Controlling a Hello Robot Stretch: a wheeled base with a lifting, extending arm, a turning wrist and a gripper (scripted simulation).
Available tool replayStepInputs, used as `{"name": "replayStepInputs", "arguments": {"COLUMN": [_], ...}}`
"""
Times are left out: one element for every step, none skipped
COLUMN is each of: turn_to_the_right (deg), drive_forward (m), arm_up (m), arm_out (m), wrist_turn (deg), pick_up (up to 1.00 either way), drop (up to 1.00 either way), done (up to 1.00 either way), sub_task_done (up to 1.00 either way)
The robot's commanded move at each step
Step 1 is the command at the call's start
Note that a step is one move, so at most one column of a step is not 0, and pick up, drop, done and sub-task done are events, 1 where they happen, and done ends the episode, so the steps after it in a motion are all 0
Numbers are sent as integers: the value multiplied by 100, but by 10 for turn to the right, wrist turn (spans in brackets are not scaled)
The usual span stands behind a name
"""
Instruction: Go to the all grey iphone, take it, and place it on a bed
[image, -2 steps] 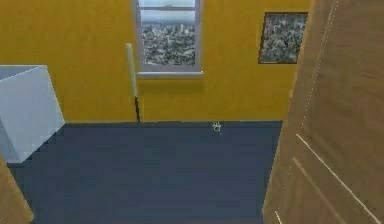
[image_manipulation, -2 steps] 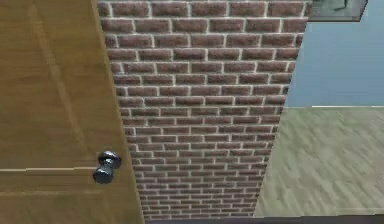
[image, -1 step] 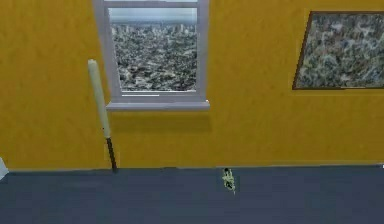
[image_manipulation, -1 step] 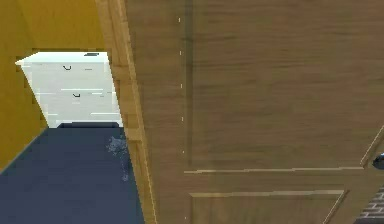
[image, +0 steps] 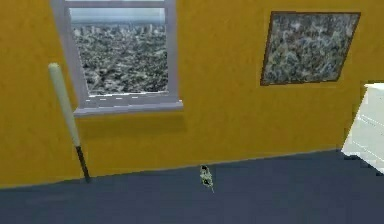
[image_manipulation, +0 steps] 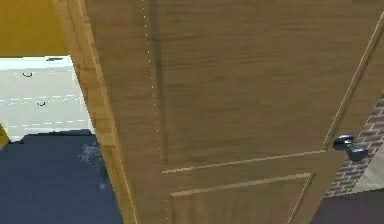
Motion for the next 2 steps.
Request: {"name": "replayStepInputs", "arguments": {"turn_to_the_right": [0,360], "drive_forward": [35,0], "arm_up": [0,0], "arm_out": [0,0], "wrist_turn": [0,0], "pick_up": [0,0], "drop": [0,0], "done": [0,0], "sub_task_done": [0,0]}}
